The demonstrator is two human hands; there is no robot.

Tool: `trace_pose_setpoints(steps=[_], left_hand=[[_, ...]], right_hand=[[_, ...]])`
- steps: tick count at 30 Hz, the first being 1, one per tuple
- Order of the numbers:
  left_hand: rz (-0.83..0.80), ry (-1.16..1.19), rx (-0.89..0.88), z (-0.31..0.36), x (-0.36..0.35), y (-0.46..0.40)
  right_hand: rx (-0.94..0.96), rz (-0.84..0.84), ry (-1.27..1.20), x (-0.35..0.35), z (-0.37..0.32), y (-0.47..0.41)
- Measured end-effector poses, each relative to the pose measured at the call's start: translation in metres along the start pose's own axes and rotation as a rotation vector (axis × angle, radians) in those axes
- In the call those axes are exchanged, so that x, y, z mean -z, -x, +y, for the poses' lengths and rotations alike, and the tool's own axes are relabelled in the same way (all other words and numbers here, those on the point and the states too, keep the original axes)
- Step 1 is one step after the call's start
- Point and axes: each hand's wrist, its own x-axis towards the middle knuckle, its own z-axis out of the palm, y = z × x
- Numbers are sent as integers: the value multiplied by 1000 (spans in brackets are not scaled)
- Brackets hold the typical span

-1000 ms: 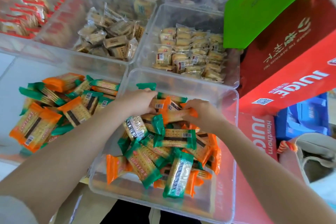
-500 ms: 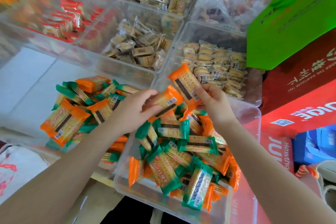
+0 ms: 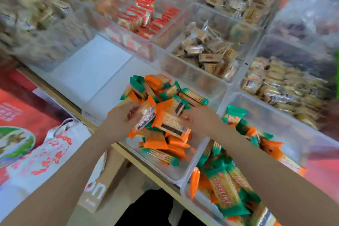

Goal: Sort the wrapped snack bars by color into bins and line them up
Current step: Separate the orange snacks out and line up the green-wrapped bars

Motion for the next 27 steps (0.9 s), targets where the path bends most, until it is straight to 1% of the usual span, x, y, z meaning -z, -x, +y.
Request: trace_pose_setpoints(steps=[1,2,3,5,6,7,8,10,11,13,17,19,21,24,27], left_hand=[[-17,-22,-10,-2,0,-3],[-41,-52,-35,-2,0,-5],[-85,-81,-56,-2,1,-8],[-218,-141,-101,-5,4,-16],[-287,-184,-131,-5,6,-20],[-328,-232,-161,-6,6,-25],[-335,-283,-190,-6,6,-31],[-245,-316,-240,-5,5,-42],[-182,-290,-268,-1,3,-47],[-124,-254,-363,8,0,-60],[-38,-408,-461,6,2,-90],[-28,-503,-533,-6,5,-102],[-68,-590,-568,-15,8,-107],[-111,-658,-542,-21,12,-112],[-67,-731,-555,-27,10,-118]], right_hand=[[-4,-61,81,-2,-1,-5],[-22,-82,101,-2,-2,-8],[-42,-68,66,-2,0,-11],[-87,45,-80,2,6,-18],[-107,106,-113,7,9,-21],[-135,141,-107,11,13,-25],[-174,153,-91,15,17,-30],[-261,124,-41,19,24,-41],[-281,94,-10,19,26,-47],[-288,39,25,19,28,-59],[-320,-40,-25,8,29,-75],[-381,-25,-57,3,28,-82],[-403,0,-17,2,26,-84],[-379,52,26,6,25,-79],[-312,123,-23,14,23,-70]])
